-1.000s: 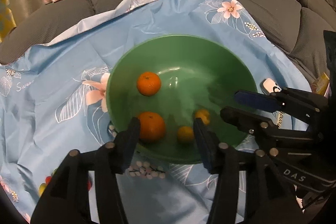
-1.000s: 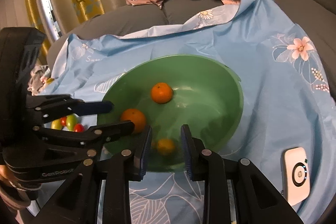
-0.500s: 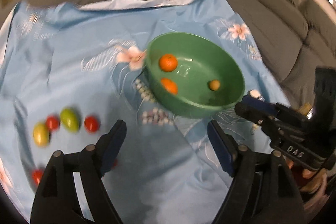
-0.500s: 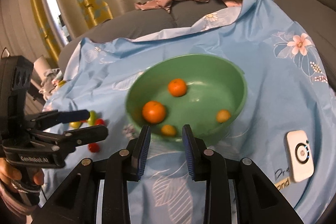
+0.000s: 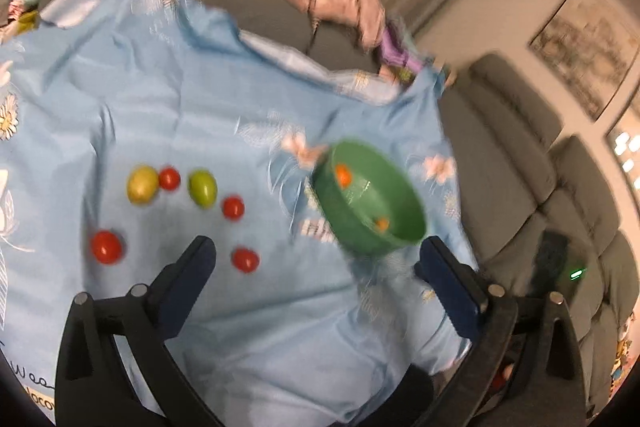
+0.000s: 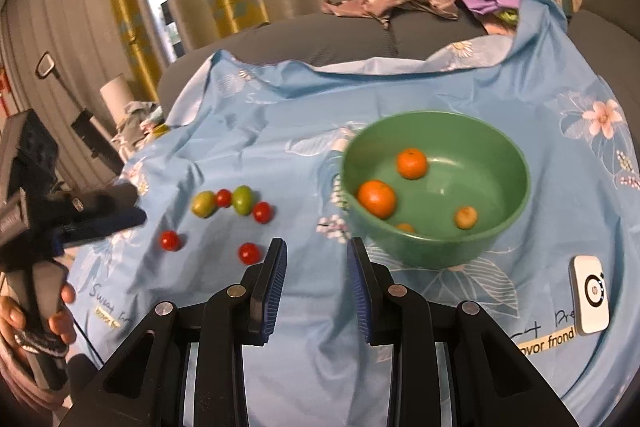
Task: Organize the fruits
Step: 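Move both tools back toward the red cherry tomatoes, then grasp a red cherry tomato with the left gripper while the right gripper grasps another, then carry both cherry tomatoes over the green bowl and open both grippers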
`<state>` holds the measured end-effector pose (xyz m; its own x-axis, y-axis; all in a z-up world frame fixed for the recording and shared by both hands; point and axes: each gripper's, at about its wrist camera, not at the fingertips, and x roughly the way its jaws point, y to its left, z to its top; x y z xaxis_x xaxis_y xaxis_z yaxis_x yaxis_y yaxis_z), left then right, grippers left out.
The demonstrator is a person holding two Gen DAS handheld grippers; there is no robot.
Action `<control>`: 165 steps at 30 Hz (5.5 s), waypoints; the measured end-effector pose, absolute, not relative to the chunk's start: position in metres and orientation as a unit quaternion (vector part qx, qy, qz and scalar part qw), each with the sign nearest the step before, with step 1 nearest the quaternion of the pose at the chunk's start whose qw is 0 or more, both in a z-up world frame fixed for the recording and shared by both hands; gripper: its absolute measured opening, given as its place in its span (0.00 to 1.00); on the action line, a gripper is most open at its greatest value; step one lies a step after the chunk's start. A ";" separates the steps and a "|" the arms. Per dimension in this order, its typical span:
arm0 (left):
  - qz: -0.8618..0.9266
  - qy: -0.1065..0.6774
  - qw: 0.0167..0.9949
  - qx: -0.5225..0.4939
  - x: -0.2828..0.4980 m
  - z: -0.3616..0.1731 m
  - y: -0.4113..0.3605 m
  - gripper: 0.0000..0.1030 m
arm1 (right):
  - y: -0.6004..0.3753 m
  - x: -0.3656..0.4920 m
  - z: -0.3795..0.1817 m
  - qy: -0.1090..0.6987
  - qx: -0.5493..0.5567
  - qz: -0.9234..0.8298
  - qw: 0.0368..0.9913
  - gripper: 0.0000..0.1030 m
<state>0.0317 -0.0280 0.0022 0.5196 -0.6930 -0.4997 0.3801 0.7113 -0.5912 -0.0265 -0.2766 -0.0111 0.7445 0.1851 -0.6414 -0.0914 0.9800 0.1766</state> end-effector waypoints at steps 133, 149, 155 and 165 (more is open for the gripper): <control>-0.352 0.470 0.809 0.021 0.091 -0.047 -0.049 0.29 | -0.235 0.034 -0.045 0.393 0.032 0.134 0.909 0.28; -0.423 0.428 0.797 0.042 0.108 -0.007 -0.141 0.29 | -0.299 0.020 -0.009 0.338 0.049 0.071 0.937 0.29; -0.447 0.421 0.787 0.057 0.118 -0.004 -0.181 0.29 | -0.323 0.025 -0.004 0.328 0.055 0.043 0.942 0.29; -0.438 0.434 0.785 0.061 0.133 -0.012 -0.189 0.30 | -0.339 0.032 -0.016 0.332 0.076 0.044 0.939 0.29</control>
